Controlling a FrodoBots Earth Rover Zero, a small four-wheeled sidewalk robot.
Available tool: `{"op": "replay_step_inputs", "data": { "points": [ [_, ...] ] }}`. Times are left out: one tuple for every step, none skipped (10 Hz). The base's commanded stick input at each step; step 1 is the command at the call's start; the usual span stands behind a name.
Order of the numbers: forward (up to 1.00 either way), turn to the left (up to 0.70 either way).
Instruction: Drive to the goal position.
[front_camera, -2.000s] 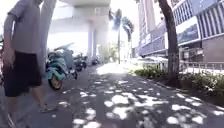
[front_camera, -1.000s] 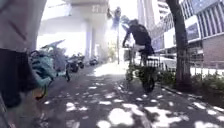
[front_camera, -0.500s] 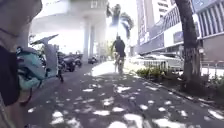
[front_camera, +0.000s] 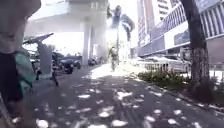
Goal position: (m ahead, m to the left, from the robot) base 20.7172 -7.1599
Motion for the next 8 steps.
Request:
{"op": "replay_step_inputs", "data": {
  "points": [
    [0.45, 0.00],
    [0.45, 0.00],
    [0.45, 0.00],
    [0.45, 0.00],
    [0.45, 0.00],
    [0.45, 0.00],
    [0.45, 0.00],
    [0.45, 0.00]
  ]
}}
